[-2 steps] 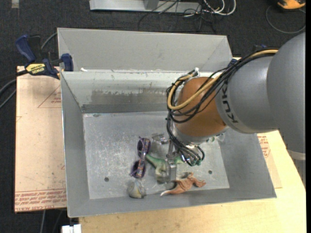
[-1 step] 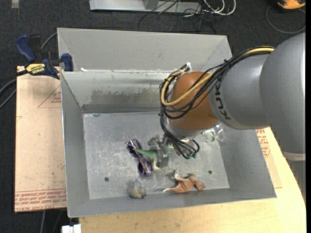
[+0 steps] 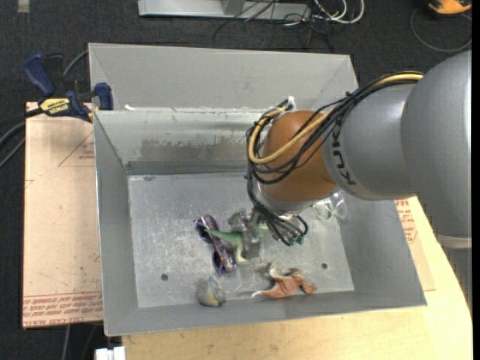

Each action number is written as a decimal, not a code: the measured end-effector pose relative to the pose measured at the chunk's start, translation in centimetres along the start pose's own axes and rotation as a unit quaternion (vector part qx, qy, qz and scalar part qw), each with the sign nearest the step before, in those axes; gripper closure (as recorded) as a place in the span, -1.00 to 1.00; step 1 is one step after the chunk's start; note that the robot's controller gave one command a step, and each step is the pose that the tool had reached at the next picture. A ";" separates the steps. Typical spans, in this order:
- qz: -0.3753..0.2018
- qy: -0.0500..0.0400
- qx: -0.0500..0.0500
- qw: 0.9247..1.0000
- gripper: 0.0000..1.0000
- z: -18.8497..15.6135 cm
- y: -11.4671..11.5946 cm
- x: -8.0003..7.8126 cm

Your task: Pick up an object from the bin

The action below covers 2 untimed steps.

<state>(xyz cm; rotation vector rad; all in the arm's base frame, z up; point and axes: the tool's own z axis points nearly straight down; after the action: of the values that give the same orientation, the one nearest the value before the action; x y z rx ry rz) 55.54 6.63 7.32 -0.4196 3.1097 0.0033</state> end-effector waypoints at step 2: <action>-0.006 0.002 -0.001 1.000 1.00 0.5 0.6 0.6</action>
Offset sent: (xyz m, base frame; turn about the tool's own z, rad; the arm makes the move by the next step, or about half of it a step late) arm -0.0059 0.0035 -0.0002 -0.0117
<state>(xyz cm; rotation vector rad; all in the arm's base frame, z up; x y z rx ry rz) 54.82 7.03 6.82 -0.4392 3.1114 0.0063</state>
